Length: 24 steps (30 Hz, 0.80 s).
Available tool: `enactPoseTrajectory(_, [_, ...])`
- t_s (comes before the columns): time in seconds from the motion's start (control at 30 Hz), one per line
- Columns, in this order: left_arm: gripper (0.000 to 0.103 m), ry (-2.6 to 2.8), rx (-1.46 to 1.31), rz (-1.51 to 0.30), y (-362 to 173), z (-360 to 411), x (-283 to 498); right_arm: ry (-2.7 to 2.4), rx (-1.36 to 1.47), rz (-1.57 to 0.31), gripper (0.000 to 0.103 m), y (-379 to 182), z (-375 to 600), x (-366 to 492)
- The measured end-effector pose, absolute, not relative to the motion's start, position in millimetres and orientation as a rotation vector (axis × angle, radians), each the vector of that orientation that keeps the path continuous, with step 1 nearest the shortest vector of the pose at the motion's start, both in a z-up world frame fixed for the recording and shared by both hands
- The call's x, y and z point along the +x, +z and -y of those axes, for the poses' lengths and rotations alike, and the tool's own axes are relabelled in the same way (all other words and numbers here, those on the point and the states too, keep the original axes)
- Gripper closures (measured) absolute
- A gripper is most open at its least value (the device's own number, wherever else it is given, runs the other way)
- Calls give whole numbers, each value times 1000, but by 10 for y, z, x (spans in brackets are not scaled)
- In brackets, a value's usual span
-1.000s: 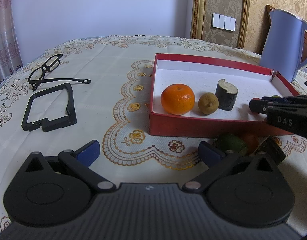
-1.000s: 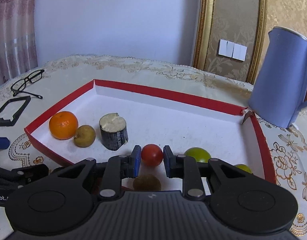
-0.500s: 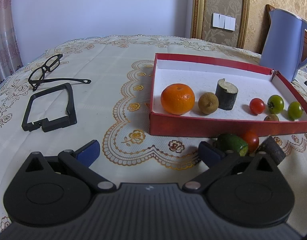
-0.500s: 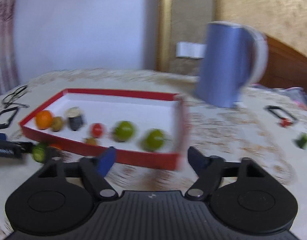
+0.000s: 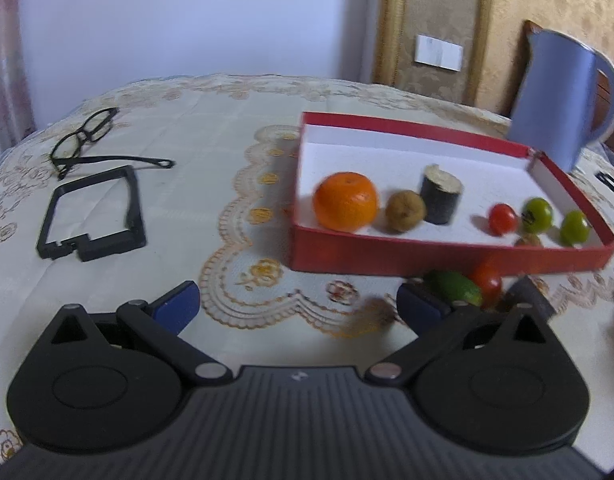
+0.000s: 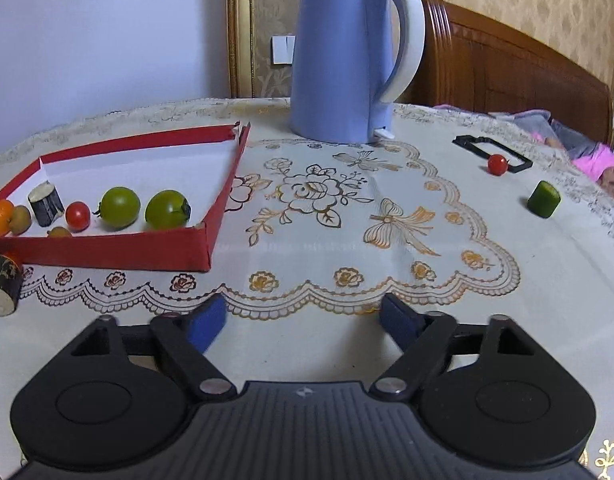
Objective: Organize fruits
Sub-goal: 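Grasp the green pepper chunk beside the tray with the left tool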
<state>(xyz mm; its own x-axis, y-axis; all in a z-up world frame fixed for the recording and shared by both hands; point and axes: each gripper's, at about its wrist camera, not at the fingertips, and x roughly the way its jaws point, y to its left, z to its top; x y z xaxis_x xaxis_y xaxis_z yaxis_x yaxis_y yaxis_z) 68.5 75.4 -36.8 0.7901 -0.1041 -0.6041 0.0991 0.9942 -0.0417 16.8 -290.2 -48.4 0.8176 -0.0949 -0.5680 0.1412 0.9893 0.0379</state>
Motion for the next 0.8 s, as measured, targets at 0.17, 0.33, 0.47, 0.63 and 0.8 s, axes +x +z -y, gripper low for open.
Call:
enactPoseTrajectory(0.17, [0,-165,42,-636,-354,-621,601,-110,82,-618,2,-501,2892,172])
enactPoseTrajectory(0.33, [0,-174,99,-579,-294,-531,463,-106,84,-620,2,-500,2895,180])
enactPoseTrajectory(0.47, [0,-265,67,-542,-232,-547,333,-106,84,-620,2,-501,2889,178])
enactPoseTrajectory(0.63, [0,-250,133,-556,-247,-351,404,-106,84,-620,2,-502,2890,179])
enactPoseTrajectory(0.8, [0,-229,194,-597,-359,-183,507,-106,84,-620,2,-504,2890,180])
